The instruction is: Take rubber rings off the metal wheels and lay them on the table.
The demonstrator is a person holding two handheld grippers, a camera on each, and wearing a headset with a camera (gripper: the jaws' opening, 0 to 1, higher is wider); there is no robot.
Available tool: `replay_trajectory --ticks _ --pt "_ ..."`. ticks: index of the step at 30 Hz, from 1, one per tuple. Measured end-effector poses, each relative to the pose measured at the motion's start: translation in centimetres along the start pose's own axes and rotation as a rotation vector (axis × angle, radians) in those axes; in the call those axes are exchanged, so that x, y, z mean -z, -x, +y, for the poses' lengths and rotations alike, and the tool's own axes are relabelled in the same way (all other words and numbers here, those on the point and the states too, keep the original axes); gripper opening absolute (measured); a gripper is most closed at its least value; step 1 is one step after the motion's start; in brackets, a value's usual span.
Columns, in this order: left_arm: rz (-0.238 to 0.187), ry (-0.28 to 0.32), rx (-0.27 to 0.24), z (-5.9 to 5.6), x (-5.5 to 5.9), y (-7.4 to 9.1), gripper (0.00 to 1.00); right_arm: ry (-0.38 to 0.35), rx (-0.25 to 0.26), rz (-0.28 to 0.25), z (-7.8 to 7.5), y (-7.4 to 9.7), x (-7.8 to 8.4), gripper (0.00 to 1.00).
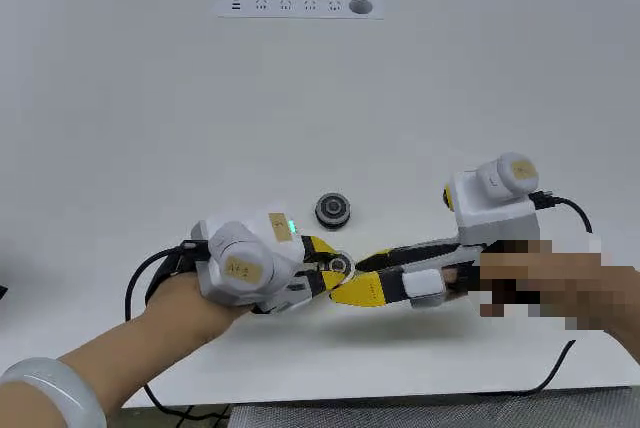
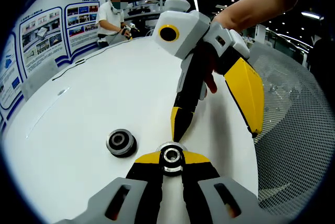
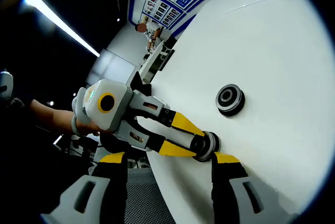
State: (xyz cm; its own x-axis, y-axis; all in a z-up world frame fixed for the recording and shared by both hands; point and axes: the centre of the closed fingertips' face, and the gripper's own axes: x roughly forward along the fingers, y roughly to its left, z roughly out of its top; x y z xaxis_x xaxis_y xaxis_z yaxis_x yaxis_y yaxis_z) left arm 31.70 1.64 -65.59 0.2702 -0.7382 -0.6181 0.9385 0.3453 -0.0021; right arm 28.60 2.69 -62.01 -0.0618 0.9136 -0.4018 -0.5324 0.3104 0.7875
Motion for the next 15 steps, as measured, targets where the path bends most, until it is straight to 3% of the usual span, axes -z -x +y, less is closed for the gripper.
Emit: replay_trajectory --ticks 6,15 --pt "0.000 0.000 0.001 0.03 0.04 -0.01 0.12 -0.004 -0.008 -0.041 0.25 0.29 -0.65 0.61" --pt "0.001 0.001 0.000 0.03 0.05 0.00 0.12 0.044 0.035 -0.014 -0.61 -0.51 -0.64 0.69"
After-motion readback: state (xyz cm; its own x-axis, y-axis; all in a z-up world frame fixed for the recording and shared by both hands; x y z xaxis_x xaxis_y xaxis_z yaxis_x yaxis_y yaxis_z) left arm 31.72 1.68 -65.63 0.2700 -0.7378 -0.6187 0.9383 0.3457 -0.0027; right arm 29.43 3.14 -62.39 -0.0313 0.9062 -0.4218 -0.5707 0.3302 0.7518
